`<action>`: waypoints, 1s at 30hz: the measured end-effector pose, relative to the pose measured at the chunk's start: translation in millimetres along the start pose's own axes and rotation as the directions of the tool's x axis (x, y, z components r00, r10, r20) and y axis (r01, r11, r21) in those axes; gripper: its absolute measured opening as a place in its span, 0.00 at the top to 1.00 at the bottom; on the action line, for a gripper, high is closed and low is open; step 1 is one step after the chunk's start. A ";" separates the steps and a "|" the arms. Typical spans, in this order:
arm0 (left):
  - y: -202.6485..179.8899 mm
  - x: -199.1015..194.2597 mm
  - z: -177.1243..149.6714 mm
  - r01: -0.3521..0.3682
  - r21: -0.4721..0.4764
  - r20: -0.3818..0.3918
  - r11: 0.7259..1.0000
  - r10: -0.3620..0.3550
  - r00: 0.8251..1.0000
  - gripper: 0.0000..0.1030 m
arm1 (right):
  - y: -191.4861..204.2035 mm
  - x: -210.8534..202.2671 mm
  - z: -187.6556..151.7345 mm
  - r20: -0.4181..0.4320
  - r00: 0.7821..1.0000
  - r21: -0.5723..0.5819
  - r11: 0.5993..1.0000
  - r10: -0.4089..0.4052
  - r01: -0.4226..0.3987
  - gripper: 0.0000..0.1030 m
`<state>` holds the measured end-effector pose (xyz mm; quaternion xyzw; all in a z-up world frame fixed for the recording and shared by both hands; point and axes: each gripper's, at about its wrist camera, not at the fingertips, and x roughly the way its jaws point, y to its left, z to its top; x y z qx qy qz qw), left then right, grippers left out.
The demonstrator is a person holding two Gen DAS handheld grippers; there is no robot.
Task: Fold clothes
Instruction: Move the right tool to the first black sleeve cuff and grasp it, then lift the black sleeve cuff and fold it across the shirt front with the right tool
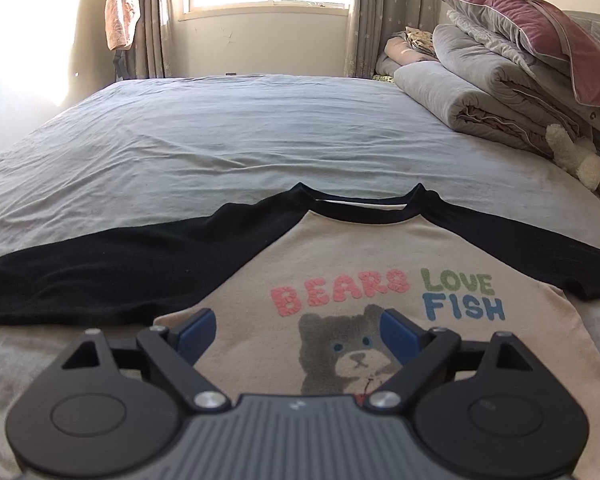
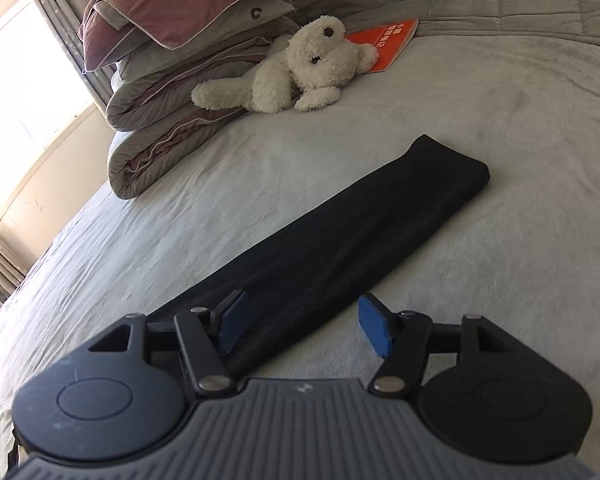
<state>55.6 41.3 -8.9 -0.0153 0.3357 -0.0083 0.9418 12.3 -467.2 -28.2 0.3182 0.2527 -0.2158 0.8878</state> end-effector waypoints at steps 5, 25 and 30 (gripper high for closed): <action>8.0 13.7 0.4 0.002 -0.049 -0.028 0.999 -0.003 1.000 0.13 | -4.9 14.0 -1.0 0.045 0.999 0.004 1.000 -0.014 0.013 0.37; 4.7 24.9 1.1 0.022 -0.035 -0.048 0.999 -0.024 0.999 0.13 | 18.3 8.8 0.3 0.193 0.980 -0.062 0.997 0.049 -0.038 0.89; 1.0 19.5 0.6 0.038 -0.023 -0.047 0.999 -0.039 0.998 0.13 | 50.0 -17.7 -0.2 0.215 0.963 -0.126 0.982 0.163 -0.138 0.89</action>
